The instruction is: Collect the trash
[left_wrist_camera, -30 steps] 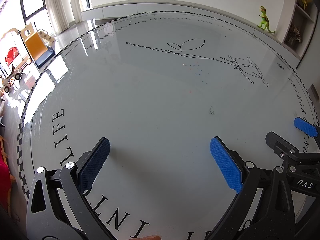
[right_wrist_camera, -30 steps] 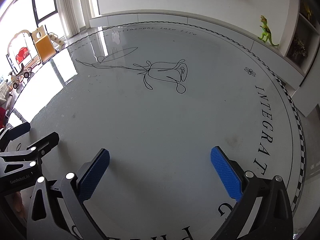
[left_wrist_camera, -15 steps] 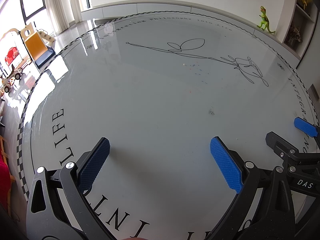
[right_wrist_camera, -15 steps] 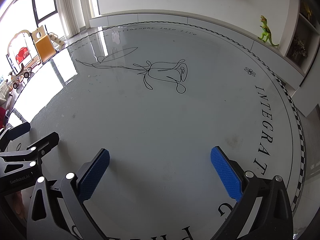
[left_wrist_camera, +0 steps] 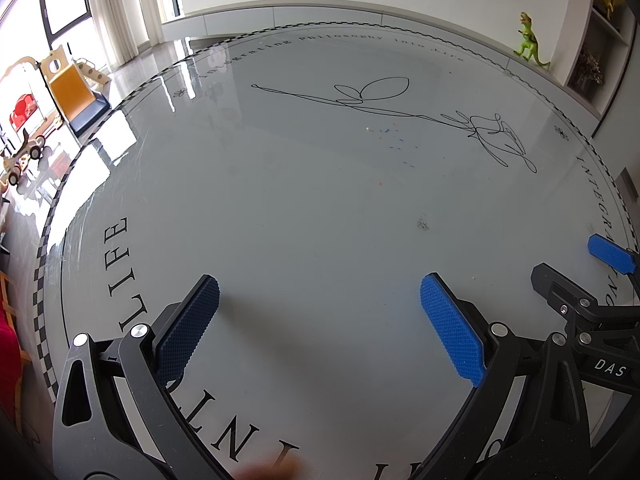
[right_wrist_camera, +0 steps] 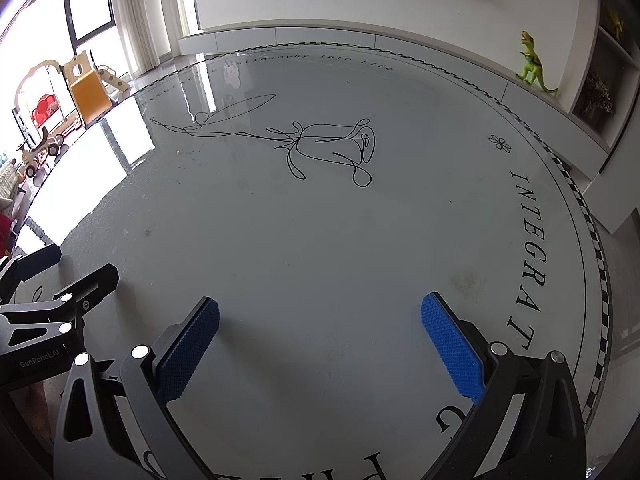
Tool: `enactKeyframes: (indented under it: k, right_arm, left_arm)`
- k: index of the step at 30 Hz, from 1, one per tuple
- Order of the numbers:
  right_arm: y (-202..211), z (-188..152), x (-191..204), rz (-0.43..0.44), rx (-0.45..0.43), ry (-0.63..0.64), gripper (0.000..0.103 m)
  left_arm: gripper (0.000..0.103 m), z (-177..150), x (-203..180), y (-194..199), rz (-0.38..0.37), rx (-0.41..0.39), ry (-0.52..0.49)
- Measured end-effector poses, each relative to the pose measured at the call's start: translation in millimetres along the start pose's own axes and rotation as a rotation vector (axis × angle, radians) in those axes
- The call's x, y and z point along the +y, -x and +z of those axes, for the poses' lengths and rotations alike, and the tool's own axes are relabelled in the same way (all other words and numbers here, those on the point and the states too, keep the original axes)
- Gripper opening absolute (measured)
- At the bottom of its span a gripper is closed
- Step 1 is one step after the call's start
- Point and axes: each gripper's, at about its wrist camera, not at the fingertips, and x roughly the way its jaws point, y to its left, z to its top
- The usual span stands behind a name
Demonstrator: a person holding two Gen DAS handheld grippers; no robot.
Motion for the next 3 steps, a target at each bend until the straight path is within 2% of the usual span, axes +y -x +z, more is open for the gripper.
enactKeyframes:
  k: [3]
  right_arm:
    - [-0.1,0.1,0.0,0.000,0.000,0.000,0.100]
  left_arm:
    - [0.097,-0.1,0.3,0.1,0.000,0.000,0.000]
